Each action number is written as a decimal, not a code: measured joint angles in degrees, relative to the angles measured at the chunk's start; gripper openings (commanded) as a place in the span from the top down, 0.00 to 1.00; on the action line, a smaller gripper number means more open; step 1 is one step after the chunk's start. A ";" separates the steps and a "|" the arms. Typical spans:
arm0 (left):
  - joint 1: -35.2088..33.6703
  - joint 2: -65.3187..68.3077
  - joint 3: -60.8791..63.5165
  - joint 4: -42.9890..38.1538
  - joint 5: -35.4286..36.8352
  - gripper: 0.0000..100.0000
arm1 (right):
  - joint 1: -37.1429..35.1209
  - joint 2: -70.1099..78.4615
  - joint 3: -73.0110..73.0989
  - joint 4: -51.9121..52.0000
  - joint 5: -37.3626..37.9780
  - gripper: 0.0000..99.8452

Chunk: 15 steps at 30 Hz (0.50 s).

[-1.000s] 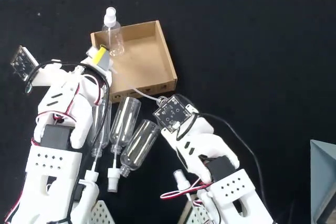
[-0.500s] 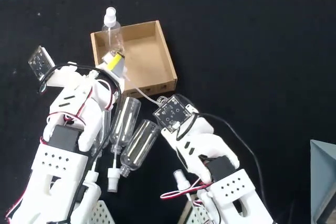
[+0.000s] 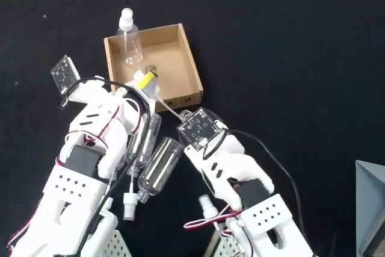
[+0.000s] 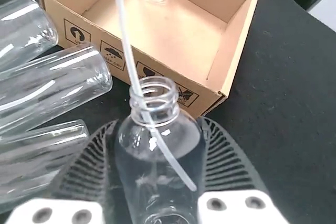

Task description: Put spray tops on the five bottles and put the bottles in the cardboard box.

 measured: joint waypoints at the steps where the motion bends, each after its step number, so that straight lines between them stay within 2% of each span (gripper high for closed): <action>1: 0.09 0.00 0.09 0.00 0.00 0.97 | 0.00 0.00 0.00 0.00 -0.09 0.92; 9: 0.62 0.00 0.09 0.00 0.00 0.97 | 0.00 0.00 0.00 0.00 -0.18 0.92; 15: 5.71 0.09 2.11 0.00 0.00 0.97 | 0.00 0.00 0.00 0.00 -0.18 0.92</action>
